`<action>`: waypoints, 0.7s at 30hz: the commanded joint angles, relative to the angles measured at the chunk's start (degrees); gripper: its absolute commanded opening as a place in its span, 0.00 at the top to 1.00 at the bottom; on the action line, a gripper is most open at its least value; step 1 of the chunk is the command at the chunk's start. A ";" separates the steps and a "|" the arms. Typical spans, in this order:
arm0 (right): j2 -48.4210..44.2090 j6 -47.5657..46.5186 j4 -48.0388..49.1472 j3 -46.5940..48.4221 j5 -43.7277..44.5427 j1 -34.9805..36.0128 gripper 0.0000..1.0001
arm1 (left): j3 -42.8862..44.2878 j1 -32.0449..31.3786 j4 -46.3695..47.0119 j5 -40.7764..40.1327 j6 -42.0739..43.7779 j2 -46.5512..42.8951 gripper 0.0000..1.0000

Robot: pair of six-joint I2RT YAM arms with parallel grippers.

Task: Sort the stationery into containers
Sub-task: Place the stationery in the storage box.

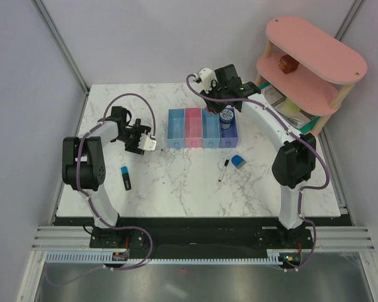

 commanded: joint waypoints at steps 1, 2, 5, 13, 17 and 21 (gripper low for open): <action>1.71 -0.45 1.88 4.27 -2.45 0.22 0.81 | 4.69 0.23 -4.79 -0.40 4.51 3.58 0.24; 2.06 -0.53 1.88 5.06 -2.54 0.22 0.81 | 5.49 0.23 -5.50 -0.49 4.78 4.89 0.24; 2.86 -0.71 1.79 6.20 -2.97 0.22 0.80 | 8.91 0.23 -9.36 -1.98 6.45 7.79 0.26; 4.52 -1.85 1.97 5.68 -3.68 0.05 0.80 | 17.36 -1.88 -21.76 -7.96 7.86 13.52 0.32; 6.80 -0.19 4.68 4.98 -3.68 -0.83 0.80 | 18.59 -2.93 -24.66 -8.31 7.24 14.05 0.33; 9.62 0.78 5.31 5.77 -3.42 -0.92 0.80 | 18.59 -4.16 -26.42 -8.66 6.63 13.61 0.33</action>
